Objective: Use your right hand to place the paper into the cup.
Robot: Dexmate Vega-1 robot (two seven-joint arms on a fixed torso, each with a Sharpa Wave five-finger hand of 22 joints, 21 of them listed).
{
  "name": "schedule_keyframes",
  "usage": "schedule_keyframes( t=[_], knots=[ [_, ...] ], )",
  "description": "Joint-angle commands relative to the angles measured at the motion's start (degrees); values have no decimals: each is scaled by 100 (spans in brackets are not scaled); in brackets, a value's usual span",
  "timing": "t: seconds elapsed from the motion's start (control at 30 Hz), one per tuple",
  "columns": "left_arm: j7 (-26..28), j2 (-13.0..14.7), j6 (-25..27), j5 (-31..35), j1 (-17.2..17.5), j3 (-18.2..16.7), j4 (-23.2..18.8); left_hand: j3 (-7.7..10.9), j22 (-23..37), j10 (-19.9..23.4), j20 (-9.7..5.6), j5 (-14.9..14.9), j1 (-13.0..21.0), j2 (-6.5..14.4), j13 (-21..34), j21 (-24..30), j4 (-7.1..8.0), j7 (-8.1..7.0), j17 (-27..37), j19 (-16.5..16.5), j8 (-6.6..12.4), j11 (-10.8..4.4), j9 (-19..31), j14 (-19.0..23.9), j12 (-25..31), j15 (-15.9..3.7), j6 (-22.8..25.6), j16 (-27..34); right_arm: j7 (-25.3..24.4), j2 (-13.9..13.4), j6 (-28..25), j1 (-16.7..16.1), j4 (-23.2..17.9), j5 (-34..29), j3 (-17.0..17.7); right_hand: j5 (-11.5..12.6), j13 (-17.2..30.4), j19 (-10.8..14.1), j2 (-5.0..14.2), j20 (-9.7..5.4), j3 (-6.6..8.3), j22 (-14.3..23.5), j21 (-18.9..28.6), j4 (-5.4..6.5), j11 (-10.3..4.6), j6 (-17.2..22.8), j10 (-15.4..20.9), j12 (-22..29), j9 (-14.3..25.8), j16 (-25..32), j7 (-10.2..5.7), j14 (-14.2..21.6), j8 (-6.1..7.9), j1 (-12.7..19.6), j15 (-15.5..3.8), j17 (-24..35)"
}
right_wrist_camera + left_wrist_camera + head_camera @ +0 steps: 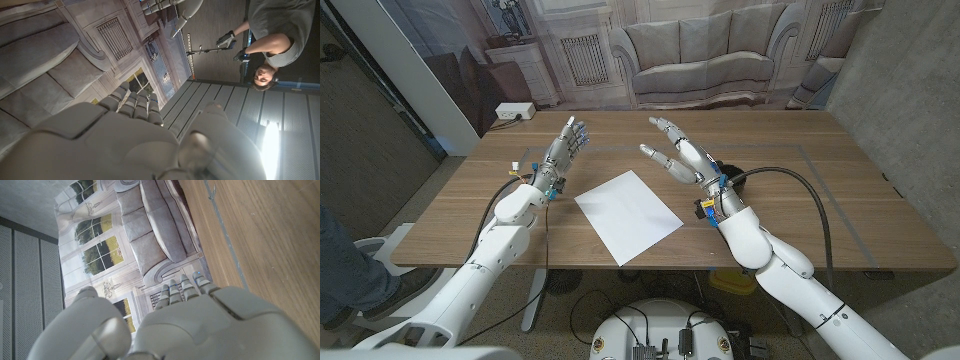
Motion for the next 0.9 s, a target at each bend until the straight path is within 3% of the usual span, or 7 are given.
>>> schedule_keyframes(
  t=[0.03,0.7,0.9],
  knots=[
    [17,60,-52,-19,23,68,-38,-42,22,-29,-391,-20,44,0,13,20,13,9,26,-32,19,34,12,-1,-10,5,-41,-12,26,-78,-223,17,-98,-357,-97,6,6,50,19,-206,13,15,-20,-40,-34,-19,32,-27,32,2,-29,31,-9,44,-6,25],
    [-69,42,-63,-52,-79,98,128,-63,23,-28,-402,-26,55,11,14,18,10,21,27,-39,33,-5,13,-1,-8,12,-25,-10,83,-104,-654,90,-168,-844,-253,-1,7,148,24,-213,7,16,10,-65,-55,-20,46,-27,34,35,-35,142,-4,62,-34,30],
    [-40,40,-64,-35,-71,81,126,-71,22,-26,-458,-28,60,15,13,21,8,27,26,-31,38,53,12,26,-6,17,-17,0,118,-109,-764,143,-160,-1000,-314,-3,8,148,30,-204,5,17,7,-68,-72,3,67,-20,34,40,-58,169,6,63,-37,32]
  ],
)
